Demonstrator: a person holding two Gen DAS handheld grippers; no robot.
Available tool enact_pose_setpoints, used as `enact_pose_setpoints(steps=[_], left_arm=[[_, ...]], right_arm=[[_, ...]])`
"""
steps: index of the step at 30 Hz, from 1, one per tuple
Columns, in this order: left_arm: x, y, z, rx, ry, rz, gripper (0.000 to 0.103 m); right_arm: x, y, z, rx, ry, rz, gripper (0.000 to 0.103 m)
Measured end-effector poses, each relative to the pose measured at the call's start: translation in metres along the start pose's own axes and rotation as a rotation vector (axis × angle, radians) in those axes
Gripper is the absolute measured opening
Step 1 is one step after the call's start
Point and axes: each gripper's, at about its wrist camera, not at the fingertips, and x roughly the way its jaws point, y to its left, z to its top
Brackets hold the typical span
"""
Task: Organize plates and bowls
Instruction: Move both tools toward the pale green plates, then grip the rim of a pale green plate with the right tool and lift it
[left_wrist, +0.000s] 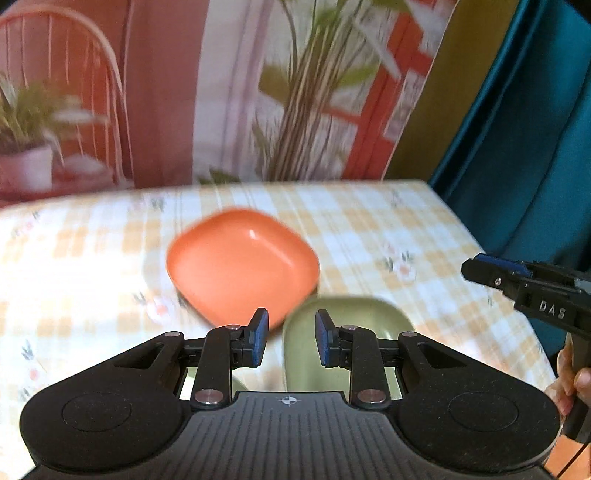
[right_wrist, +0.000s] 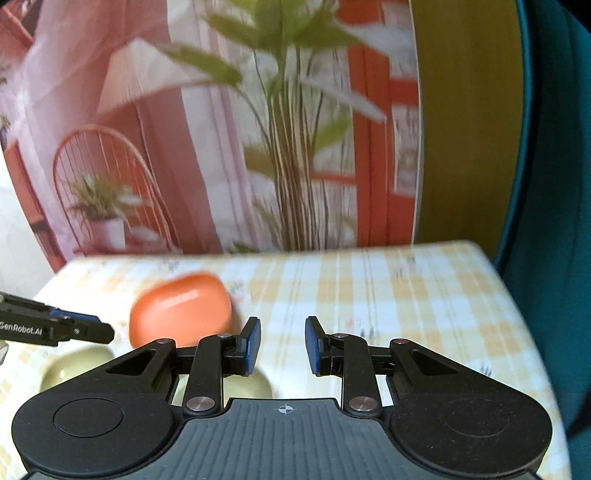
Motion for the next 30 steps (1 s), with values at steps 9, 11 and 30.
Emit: enact_pose_setpoints(steps=[9,11,30], left_arm=[[0.027,0.001,-0.024,0.005,0.106,-0.006,0.029],[0.031,0.002,-0.028,0.009,0.121,-0.005,0.029],[0.045,-0.002,-0.037,0.019,0.154,-0.028,0.018]], right_arm=[[0.026,0.017,-0.047,0.001,0.145,0.045,0.025],[0.030,0.020,-0.053,0.004,0.164,0.050,0.025],[0.043,0.014,-0.063,0.035,0.224,0.051,0.019]])
